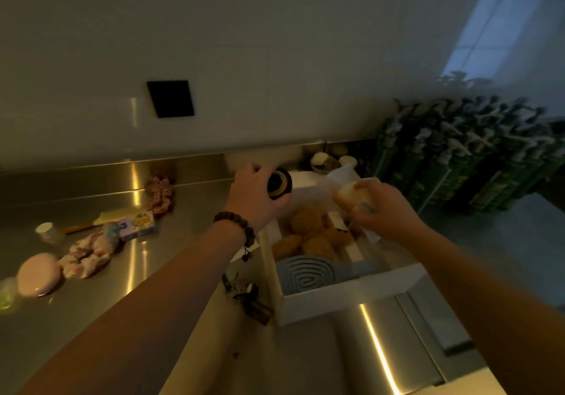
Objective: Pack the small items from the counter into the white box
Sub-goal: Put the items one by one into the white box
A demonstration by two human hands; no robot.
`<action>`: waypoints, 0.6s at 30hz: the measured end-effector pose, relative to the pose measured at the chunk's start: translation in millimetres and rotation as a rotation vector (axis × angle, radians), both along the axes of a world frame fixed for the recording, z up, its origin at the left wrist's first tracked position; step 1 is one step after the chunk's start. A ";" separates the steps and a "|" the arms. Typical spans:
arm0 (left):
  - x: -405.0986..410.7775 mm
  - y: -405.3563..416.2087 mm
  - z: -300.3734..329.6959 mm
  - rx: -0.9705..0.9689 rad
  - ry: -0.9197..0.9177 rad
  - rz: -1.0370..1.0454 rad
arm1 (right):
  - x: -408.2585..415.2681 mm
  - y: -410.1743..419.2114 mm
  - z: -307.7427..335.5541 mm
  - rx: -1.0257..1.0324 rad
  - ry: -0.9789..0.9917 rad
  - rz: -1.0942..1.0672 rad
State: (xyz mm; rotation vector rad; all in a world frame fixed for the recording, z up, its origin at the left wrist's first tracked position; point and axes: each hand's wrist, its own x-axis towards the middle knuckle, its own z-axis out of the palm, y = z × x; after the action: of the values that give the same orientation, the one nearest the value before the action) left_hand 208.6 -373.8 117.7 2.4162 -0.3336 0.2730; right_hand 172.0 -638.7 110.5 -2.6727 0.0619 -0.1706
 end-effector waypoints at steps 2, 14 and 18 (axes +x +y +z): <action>-0.5 -11.3 0.9 0.000 0.002 -0.030 | -7.5 -14.8 -4.3 -0.009 0.096 0.110; -1.4 -36.2 -3.4 0.062 0.040 -0.229 | -4.1 -34.6 -16.5 -0.153 0.379 0.409; -1.2 -41.4 -3.7 0.096 0.032 -0.295 | -2.5 -24.7 -4.2 0.119 0.299 0.327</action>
State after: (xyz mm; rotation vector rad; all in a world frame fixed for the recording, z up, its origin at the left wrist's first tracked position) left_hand 207.3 -415.3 114.0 2.4204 -0.6936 0.0882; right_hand 169.5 -663.4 106.2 -2.5241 -0.2617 0.3259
